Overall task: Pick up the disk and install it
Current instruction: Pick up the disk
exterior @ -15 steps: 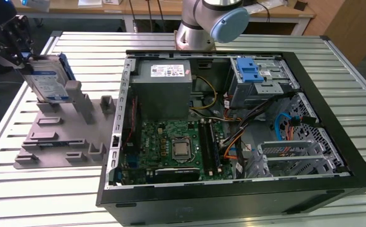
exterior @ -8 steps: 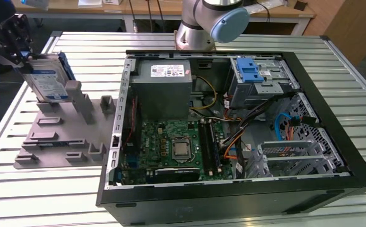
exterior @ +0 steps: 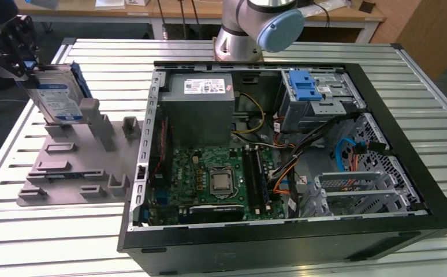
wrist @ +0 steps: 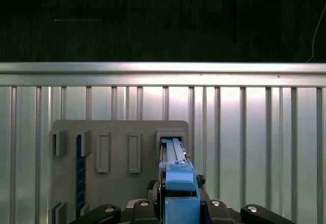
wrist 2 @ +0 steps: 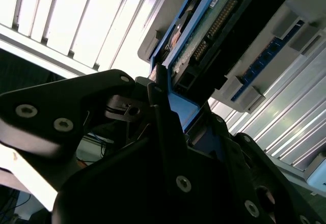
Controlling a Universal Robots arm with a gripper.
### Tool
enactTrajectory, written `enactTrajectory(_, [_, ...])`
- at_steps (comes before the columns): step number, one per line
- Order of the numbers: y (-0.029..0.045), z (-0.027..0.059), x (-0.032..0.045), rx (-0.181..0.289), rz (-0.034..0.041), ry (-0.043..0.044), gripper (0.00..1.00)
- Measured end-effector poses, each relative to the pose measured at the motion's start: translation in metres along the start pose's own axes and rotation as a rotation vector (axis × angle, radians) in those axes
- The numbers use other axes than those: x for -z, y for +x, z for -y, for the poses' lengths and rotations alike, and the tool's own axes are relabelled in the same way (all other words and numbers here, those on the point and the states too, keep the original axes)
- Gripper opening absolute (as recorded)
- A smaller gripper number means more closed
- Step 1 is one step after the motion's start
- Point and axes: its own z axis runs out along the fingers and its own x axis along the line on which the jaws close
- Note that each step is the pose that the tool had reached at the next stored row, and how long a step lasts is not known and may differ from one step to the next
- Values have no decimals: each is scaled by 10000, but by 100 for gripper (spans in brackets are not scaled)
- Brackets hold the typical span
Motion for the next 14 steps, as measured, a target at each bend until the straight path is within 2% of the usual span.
enactTrajectory(14, [0, 0, 72, 0, 0, -1, 36])
